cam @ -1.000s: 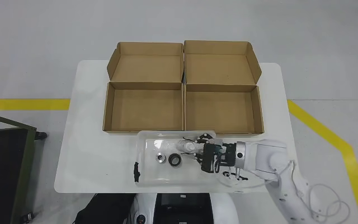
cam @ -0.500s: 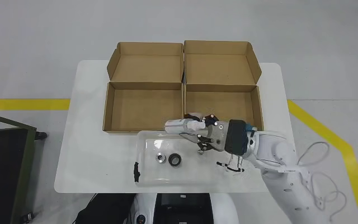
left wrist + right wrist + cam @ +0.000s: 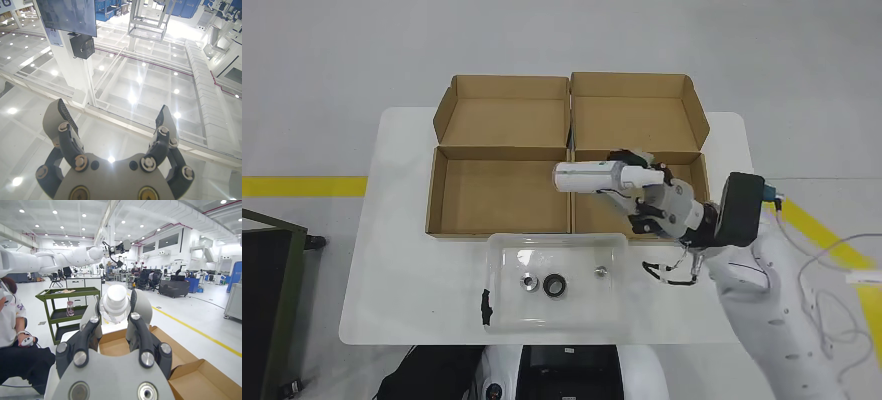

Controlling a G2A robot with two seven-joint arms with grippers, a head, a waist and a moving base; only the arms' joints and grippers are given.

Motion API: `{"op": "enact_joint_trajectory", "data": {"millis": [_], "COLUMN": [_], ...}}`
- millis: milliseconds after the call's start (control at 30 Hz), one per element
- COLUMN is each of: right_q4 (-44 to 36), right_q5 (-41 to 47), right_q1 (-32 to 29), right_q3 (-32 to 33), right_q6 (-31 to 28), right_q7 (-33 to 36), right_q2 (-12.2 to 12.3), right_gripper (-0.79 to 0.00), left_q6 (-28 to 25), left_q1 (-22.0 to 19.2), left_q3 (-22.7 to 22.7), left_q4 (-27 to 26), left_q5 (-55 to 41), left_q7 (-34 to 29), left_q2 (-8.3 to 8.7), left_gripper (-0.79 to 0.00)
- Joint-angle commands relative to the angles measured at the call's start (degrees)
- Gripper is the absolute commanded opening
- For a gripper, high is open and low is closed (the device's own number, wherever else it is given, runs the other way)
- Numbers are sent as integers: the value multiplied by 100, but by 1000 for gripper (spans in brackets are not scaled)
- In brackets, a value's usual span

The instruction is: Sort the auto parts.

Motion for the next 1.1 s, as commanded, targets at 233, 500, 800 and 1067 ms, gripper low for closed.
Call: {"op": "enact_joint_trajectory", "data": {"millis": [233, 500, 800, 1067], "right_q4": [-158, -185, -47, 141], "right_q5": [13, -84, -210, -646], "right_q1": [-174, -247, -250, -403], "right_q3": [196, 150, 121, 172], "right_q6": [-57, -121, -307, -365], "right_q7": [-711, -1266, -1503, -1300], "right_q2": [-25, -72, -104, -92], "right_gripper": [-785, -785, -785, -785], "left_q6": [0, 0, 0, 0], "left_q1": [0, 0, 0, 0], "left_q3": [0, 0, 0, 0], "left_q4": [0, 0, 0, 0], "left_q5": [0, 0, 0, 0], "left_q7": [0, 0, 0, 0], "left_q2": [0, 0, 0, 0], "left_gripper": [0, 0, 0, 0]}}
